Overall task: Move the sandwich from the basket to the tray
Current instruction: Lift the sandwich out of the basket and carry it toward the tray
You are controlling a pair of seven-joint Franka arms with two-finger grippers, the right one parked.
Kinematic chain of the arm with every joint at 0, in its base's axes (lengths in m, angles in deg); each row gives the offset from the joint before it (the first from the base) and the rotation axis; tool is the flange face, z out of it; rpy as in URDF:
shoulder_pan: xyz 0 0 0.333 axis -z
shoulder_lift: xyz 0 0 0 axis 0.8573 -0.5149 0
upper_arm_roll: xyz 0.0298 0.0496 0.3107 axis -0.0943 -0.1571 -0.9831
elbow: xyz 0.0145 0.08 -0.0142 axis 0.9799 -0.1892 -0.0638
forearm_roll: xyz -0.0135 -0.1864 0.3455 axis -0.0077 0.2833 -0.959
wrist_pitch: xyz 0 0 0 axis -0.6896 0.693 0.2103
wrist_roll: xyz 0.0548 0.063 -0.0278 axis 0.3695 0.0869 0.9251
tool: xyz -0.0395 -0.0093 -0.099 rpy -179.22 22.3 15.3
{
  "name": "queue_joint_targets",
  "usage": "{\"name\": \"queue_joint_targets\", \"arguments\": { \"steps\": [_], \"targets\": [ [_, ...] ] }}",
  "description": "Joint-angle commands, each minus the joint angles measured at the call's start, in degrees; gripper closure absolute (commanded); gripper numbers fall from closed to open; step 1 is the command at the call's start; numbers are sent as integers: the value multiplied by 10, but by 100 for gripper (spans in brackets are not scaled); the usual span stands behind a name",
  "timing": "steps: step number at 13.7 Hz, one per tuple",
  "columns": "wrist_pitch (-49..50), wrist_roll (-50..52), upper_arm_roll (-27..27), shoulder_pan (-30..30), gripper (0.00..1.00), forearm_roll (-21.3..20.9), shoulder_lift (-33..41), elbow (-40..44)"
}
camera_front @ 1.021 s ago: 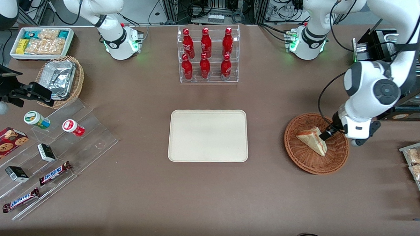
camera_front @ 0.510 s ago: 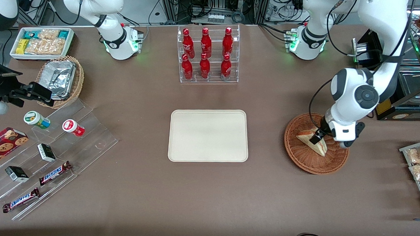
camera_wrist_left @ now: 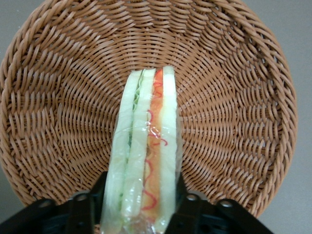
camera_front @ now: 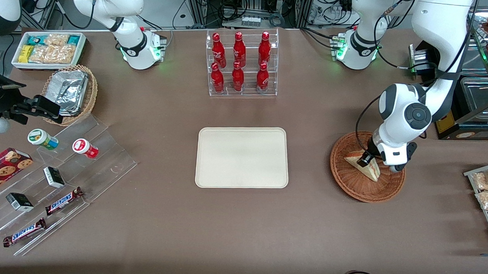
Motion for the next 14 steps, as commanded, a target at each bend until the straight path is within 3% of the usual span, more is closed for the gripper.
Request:
{"name": "queue_joint_targets", "arguments": {
  "steps": [1, 3, 6, 9, 14],
  "targets": [
    [1, 9, -1, 1, 100, -1, 7, 7],
    [22, 3, 0, 2, 100, -1, 19, 13],
    [208, -48, 5, 4, 100, -1, 47, 96],
    [369, -54, 61, 4, 100, -3, 46, 218],
    [394, -27, 196, 4, 100, -5, 8, 295]
  ]
}}
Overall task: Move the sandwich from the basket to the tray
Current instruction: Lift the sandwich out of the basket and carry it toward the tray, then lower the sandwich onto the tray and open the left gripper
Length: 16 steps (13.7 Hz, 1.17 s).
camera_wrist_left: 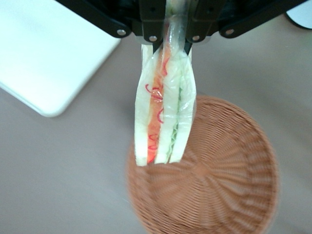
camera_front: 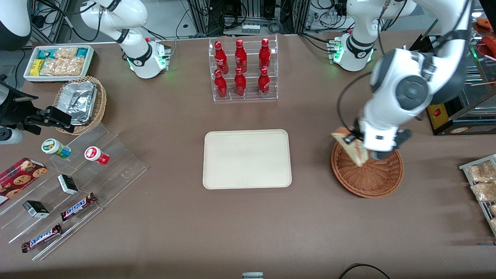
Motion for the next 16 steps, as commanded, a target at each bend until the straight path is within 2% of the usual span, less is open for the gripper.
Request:
{"name": "queue_joint_targets", "arguments": {
  "steps": [1, 3, 6, 8, 11, 13, 16],
  "targets": [
    [9, 26, 71, 0, 100, -17, -53, 50],
    [2, 34, 118, 19, 100, -61, -89, 70],
    [-35, 50, 118, 96, 100, -84, -158, 119],
    [-42, 53, 118, 149, 100, -137, -216, 157],
    [-62, 88, 117, 202, 100, -194, -300, 221],
    [-90, 114, 117, 212, 100, -243, -331, 223],
    [-137, 114, 116, 222, 100, -276, -370, 225]
  ]
}}
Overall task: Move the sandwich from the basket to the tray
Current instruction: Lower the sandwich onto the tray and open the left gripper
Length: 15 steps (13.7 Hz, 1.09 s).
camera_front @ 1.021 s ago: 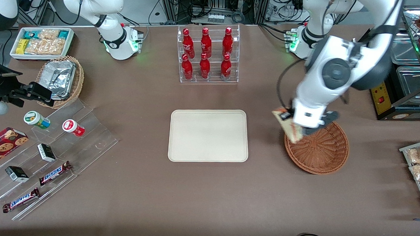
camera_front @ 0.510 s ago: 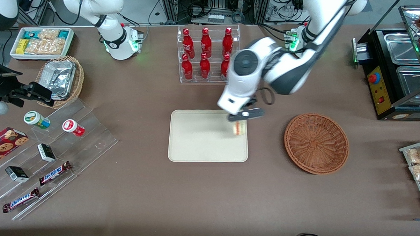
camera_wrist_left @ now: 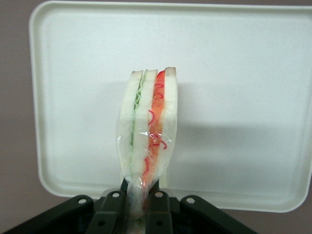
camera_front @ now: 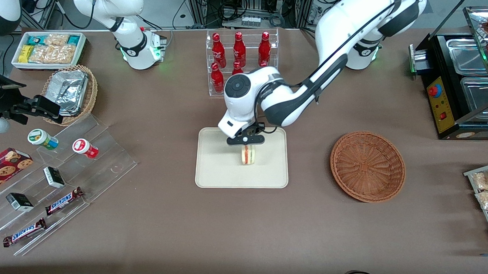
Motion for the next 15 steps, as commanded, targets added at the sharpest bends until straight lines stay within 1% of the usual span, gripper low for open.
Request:
{"name": "queue_joint_targets", "arguments": {
  "steps": [1, 3, 6, 7, 8, 9, 11, 13, 15],
  "targets": [
    [-28, 11, -3, 12, 100, -38, -42, 34],
    [-31, 22, -13, 26, 100, -41, -71, 70],
    [-32, 29, -56, 57, 100, -39, -86, 95],
    [-32, 29, -56, 58, 76, -38, -84, 96],
    [-28, 29, -56, 56, 31, -38, -79, 96],
    [-23, 29, -56, 53, 2, -35, -69, 96],
    [19, 29, -55, 50, 1, -27, -36, 95],
    [68, 29, -58, 49, 1, 27, 11, 91],
    [118, 22, -93, 49, 1, 78, 64, 89]
  ]
}}
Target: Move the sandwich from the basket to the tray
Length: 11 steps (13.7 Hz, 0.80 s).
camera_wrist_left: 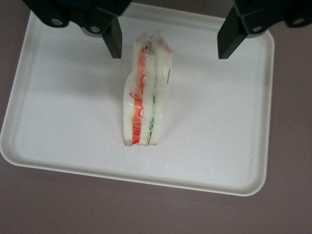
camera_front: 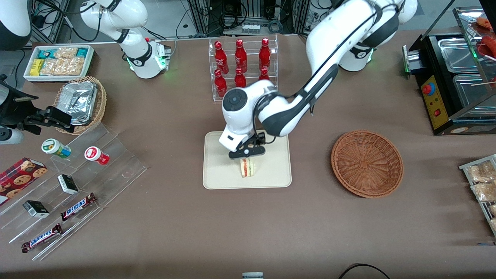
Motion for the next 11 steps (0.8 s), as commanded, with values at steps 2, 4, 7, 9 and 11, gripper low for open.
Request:
{"name": "queue_joint_targets", "arguments": {
  "steps": [2, 4, 7, 9, 11],
  "targets": [
    [74, -5, -62, 4, 1, 75, 115, -29],
    [117, -50, -104, 4, 1, 116, 160, -38],
    [182, -173, -187, 4, 1, 186, 228, -54],
    [222, -298, -264, 5, 1, 242, 277, -78],
    [253, -369, -321, 5, 1, 257, 322, -106]
  ]
}}
